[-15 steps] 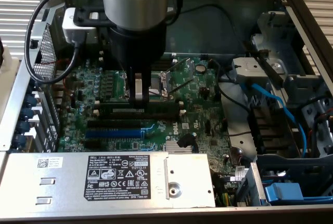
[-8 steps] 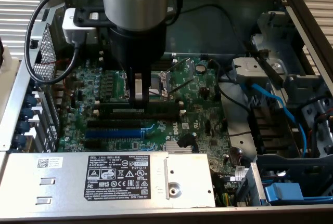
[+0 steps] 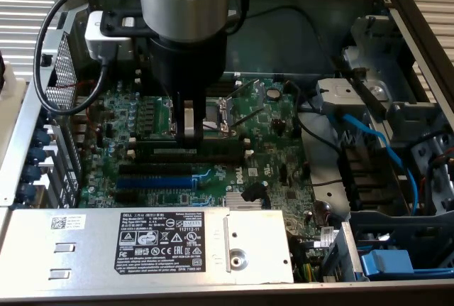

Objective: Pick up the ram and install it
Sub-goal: 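Insert the ram into the slot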

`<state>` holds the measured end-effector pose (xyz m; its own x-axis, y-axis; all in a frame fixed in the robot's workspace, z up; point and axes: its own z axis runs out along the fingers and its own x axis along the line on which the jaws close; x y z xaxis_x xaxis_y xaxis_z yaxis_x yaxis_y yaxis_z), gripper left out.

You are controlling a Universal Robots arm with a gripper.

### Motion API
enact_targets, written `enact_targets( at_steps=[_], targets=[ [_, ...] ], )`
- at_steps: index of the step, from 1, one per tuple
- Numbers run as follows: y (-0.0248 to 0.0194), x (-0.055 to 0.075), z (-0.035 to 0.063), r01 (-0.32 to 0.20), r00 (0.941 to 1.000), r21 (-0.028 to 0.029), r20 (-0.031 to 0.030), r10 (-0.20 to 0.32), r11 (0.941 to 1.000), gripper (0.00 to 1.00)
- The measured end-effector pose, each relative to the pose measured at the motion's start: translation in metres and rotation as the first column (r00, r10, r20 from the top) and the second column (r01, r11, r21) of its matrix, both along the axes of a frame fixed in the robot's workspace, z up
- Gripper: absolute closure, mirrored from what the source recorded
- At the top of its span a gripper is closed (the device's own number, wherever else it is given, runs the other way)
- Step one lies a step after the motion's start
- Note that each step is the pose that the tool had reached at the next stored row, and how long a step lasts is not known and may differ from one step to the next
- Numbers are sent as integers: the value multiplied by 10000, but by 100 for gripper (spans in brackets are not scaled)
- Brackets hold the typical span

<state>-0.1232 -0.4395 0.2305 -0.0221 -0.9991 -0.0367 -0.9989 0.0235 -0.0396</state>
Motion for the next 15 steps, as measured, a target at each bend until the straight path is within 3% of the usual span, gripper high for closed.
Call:
enact_targets(
  at_steps=[4,6,15],
  targets=[
    [0,0,0,0,10000,0,-1,0,10000,87],
    [0,0,0,0,10000,0,-1,0,10000,73],
    [0,0,5,0,10000,-1,-1,0,10000,73]
  ],
)
